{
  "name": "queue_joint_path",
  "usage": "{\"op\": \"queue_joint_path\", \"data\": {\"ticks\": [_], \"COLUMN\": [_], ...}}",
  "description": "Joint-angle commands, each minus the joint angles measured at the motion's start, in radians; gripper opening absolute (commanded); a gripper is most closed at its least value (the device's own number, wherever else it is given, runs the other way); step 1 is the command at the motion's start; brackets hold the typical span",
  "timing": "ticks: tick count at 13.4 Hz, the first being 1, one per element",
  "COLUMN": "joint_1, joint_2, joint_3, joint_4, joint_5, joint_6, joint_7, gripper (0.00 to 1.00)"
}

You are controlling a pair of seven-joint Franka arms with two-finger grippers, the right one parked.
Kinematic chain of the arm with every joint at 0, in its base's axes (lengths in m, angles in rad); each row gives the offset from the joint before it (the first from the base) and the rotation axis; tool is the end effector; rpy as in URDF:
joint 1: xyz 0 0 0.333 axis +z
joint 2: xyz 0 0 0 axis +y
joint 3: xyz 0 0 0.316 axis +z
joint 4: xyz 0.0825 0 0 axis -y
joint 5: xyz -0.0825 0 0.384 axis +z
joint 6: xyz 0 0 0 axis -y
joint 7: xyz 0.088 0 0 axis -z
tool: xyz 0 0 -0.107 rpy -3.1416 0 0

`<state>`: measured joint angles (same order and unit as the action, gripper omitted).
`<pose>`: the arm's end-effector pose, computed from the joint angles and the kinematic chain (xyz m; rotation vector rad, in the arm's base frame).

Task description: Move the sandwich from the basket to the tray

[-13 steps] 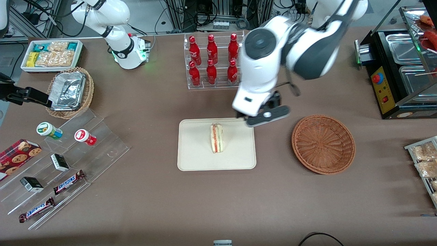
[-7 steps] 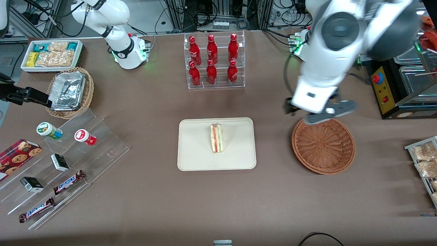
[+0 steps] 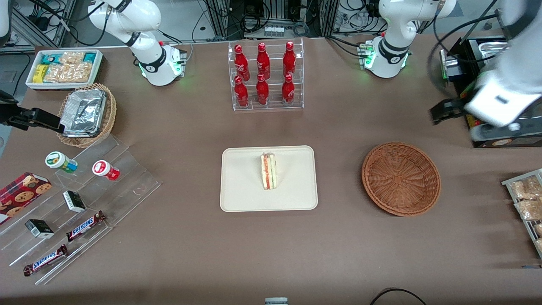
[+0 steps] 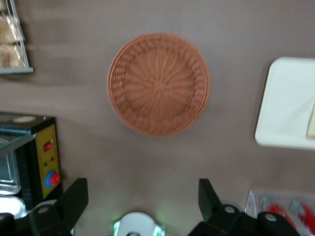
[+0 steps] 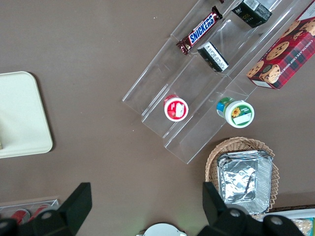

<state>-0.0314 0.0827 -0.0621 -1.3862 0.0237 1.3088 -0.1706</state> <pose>0.5497 -0.0468 0.6427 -3.0905 -0.1256 0.2420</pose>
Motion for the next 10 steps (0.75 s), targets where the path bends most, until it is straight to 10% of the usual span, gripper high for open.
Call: {"op": "queue_joint_path", "data": {"ticks": [1, 10], "joint_1": [-0.002, 0.004], "joint_2": [-0.066, -0.034], "joint_3": [0.146, 0.189], "joint_4": [-0.037, -0.005], "joint_5": [-0.06, -0.057], "joint_6": [-0.036, -0.048], "joint_7": [0.158, 0.193], "gripper": [0.99, 0.99]}}
